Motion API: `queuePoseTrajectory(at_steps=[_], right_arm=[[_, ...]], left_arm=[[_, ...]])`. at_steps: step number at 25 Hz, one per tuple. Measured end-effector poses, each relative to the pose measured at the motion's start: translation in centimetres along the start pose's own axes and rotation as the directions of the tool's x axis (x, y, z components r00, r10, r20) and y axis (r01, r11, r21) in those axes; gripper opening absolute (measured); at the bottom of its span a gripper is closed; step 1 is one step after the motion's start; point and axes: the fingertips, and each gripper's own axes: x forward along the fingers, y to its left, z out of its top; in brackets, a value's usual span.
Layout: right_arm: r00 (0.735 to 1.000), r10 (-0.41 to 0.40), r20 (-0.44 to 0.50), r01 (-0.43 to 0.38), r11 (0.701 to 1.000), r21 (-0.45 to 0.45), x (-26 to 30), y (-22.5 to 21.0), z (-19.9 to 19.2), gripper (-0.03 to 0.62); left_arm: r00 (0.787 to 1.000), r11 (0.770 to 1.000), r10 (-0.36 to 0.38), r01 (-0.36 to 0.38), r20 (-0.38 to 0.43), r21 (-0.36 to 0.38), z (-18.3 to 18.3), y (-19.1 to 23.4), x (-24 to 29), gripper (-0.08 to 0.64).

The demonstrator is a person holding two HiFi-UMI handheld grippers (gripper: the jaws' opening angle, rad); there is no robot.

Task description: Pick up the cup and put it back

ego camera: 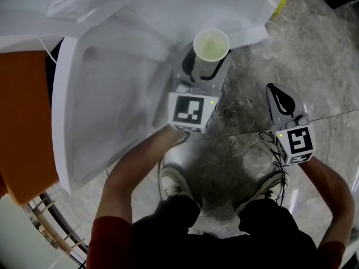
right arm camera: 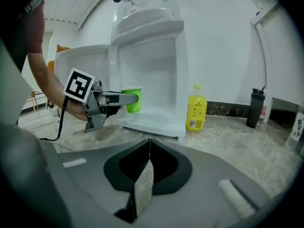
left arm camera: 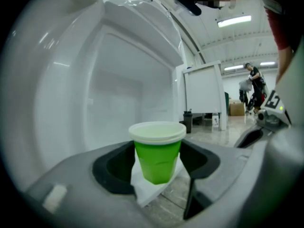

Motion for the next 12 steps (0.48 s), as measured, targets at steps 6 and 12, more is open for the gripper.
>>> queuePoseTrajectory(at_steps=[6,12], right_arm=[[1.0,-0.001,-0.005,0.001,1.0,0.002,0.1,-0.3,-0.3,0.002],[0.999,0.007,-0.04,-0.007,1.0,0.001,0.2,-0.4,-0.9,0.002]], left_arm=[[0.999,0.999,0.012,-0.013,0.036,0.036,1.6,0.7,1.8,0.291],[0.998,0.998,0.032,-0.035,0.059,0.055,2.4,1.7,3.5,0.29]])
